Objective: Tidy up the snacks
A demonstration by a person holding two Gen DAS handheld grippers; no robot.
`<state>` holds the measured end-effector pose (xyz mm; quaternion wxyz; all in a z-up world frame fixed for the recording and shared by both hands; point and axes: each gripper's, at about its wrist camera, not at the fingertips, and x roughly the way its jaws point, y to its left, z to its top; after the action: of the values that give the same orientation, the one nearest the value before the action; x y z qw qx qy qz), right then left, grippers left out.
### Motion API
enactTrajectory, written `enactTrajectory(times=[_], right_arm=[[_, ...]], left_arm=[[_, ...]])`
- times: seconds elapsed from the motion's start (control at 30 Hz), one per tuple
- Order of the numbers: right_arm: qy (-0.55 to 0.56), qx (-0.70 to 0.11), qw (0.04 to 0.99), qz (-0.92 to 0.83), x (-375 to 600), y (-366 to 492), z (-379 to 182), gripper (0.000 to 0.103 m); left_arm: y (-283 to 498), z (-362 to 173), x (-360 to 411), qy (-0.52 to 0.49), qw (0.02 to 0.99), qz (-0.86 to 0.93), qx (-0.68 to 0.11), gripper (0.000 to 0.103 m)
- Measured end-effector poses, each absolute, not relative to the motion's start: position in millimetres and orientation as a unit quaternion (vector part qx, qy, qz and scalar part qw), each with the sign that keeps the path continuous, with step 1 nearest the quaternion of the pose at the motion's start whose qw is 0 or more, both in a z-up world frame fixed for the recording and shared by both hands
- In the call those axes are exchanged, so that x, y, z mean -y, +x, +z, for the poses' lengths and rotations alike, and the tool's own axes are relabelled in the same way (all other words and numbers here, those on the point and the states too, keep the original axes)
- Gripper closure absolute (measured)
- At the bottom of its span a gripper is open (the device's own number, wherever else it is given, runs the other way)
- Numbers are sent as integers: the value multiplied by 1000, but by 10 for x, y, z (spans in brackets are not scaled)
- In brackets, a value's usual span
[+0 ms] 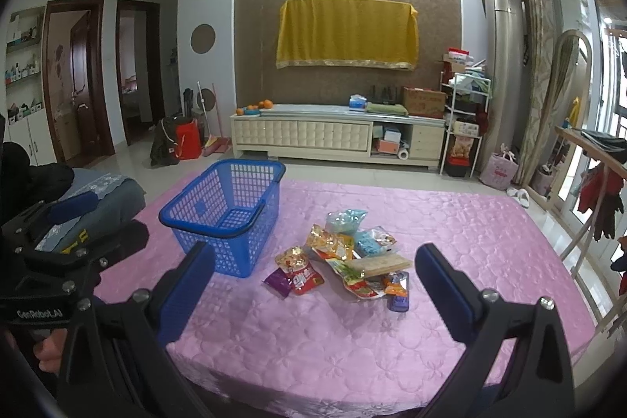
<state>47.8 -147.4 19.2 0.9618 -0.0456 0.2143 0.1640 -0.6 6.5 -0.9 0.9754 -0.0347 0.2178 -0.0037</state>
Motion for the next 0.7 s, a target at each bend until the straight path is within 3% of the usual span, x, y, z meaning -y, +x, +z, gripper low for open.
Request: enactTrajectory(times=[0.7], right_arm=[[-42, -219, 960, 170, 1467, 482, 150, 0]], left_arm=[[-30, 3, -92, -37, 975, -6, -221, 0]])
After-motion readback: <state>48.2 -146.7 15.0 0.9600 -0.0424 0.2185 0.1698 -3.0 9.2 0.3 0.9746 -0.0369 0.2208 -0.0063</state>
